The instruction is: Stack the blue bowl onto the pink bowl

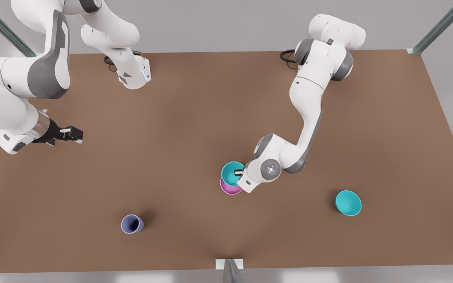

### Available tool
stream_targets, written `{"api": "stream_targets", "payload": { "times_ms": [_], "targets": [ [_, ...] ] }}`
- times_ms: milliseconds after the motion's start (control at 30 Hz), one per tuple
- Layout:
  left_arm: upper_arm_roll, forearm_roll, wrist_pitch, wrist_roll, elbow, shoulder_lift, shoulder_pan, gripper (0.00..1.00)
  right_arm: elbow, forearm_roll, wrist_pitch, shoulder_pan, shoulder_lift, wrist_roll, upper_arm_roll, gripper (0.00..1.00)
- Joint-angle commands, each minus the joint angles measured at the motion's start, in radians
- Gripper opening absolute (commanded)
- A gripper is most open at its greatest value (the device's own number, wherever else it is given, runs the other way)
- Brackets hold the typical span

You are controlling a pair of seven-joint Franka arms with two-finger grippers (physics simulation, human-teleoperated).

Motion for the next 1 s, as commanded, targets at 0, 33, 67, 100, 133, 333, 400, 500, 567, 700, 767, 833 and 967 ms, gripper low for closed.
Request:
{"api": "stream_targets", "payload": {
  "times_ms": [0, 33, 67, 100, 133, 333, 400, 500, 567, 700, 767, 833, 967],
  "targets": [
    [0.0, -0.004, 0.078, -0.276, 0.002, 0.005, 0.001, 0.21, -0.001, -0.001, -0.001, 0.0, -0.001, -0.035, 0.0, 1.0],
    [0.0, -0.004, 0.081, -0.275, 0.002, 0.008, 0.001, 0.21, -0.002, -0.001, -0.001, 0.002, -0.001, -0.035, 0.002, 1.0],
    [0.0, -0.004, 0.086, -0.276, 0.002, 0.011, 0.001, 0.21, -0.002, -0.001, -0.001, 0.004, -0.001, -0.035, 0.003, 1.0],
    [0.0, -0.005, 0.086, -0.278, 0.004, 0.011, 0.001, 0.21, -0.002, 0.001, -0.001, 0.004, -0.001, -0.035, 0.003, 1.0],
    [-0.006, -0.008, 0.088, -0.279, 0.01, 0.01, 0.001, 0.21, -0.002, 0.001, -0.001, 0.004, -0.001, -0.035, 0.003, 1.0],
    [-0.011, -0.011, 0.092, -0.279, 0.01, 0.019, 0.001, 0.21, 0.012, 0.001, -0.001, 0.004, 0.016, -0.033, 0.005, 1.0],
    [-0.011, -0.011, 0.089, -0.278, 0.007, 0.025, 0.001, 0.21, 0.01, 0.001, -0.001, 0.004, 0.017, -0.033, 0.005, 1.0],
    [-0.011, -0.011, 0.088, -0.275, 0.005, 0.025, 0.003, 0.58, 0.01, 0.001, -0.001, 0.005, 0.017, -0.033, 0.005, 1.0],
    [-0.007, -0.005, 0.033, -0.273, 0.01, 0.01, 0.01, 1.0, 0.01, 0.001, -0.001, 0.005, 0.022, -0.033, 0.005, 1.0],
    [0.017, 0.255, -0.534, 0.129, 0.011, -0.412, 0.254, 1.0, 0.01, -0.001, -0.002, 0.005, 0.023, -0.035, 0.005, 1.0],
    [0.018, 0.335, -0.564, 0.284, 0.011, -0.459, 0.292, 1.0, 0.01, 0.001, -0.002, 0.005, 0.025, -0.035, 0.005, 1.0],
    [0.015, 0.334, -0.537, 0.375, -0.044, -0.513, 0.334, 1.0, 0.01, 0.001, -0.005, 0.007, 0.027, -0.035, 0.006, 1.0],
    [0.018, 0.288, -0.5, 0.537, -0.219, -0.676, 0.394, 1.0, 0.044, -0.025, -0.158, 0.108, 0.198, -0.036, 0.01, 1.0]
  ]
}}
